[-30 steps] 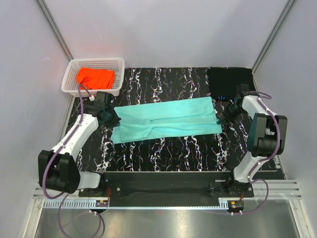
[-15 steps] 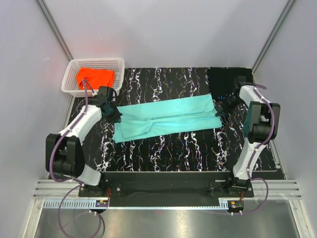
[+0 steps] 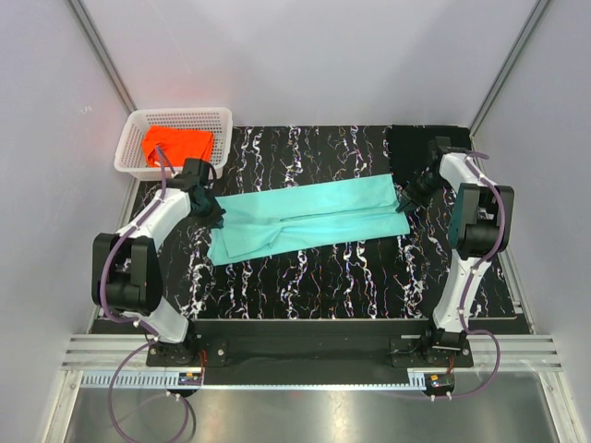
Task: Fold and stack the t-shirts
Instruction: Fold the tshirt
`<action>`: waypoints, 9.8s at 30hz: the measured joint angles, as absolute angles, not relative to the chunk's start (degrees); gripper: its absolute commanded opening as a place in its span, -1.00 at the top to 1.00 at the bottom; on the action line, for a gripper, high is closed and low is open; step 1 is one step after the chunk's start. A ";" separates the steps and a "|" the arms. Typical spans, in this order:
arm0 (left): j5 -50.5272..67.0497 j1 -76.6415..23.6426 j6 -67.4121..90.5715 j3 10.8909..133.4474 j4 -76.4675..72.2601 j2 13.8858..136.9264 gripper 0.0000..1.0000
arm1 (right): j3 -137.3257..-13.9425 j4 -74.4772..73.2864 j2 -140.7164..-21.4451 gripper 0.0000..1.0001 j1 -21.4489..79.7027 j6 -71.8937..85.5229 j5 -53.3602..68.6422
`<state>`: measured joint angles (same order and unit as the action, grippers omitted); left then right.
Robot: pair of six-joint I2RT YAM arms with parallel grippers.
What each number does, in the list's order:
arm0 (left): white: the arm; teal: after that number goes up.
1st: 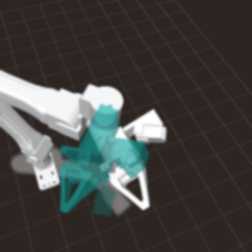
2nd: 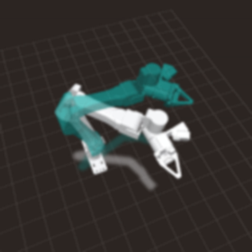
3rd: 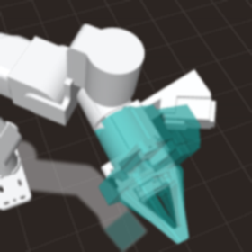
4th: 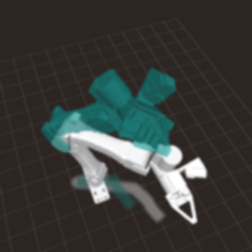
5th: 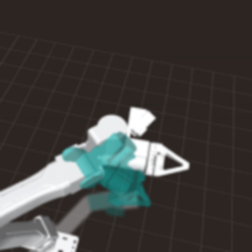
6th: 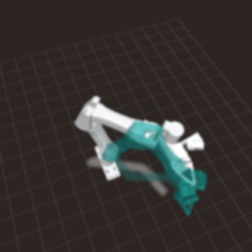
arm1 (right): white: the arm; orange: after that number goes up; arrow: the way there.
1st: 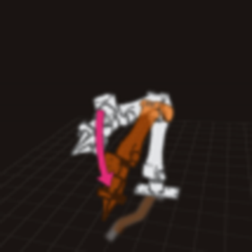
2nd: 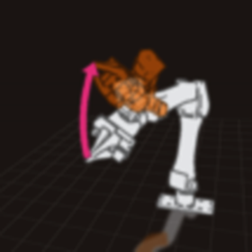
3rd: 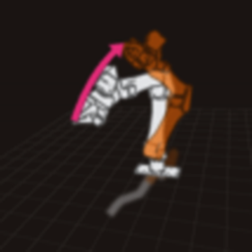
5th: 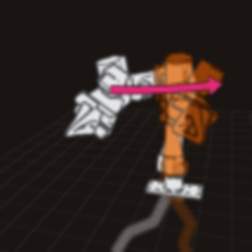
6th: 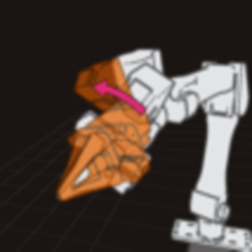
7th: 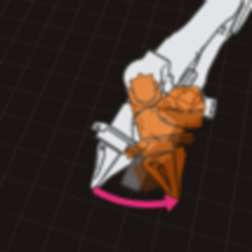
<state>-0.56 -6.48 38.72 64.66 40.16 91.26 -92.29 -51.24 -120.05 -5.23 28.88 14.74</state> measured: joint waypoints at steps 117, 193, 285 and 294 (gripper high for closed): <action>21.26 -20.51 28.84 70.22 35.31 103.37 0.42 | -89.23 -23.79 -129.05 0.93 31.18 44.49 34.33; 15.97 -18.76 13.32 121.97 37.36 141.49 0.17 | -75.33 -45.25 -115.11 -0.06 31.31 29.19 26.52; 12.73 -37.04 39.38 31.70 32.40 65.67 0.03 | -39.31 -30.48 -86.50 0.09 27.59 36.93 26.04; 19.27 -30.30 42.15 26.48 25.10 65.80 -0.14 | -38.96 -29.12 -87.74 0.07 27.22 36.42 29.08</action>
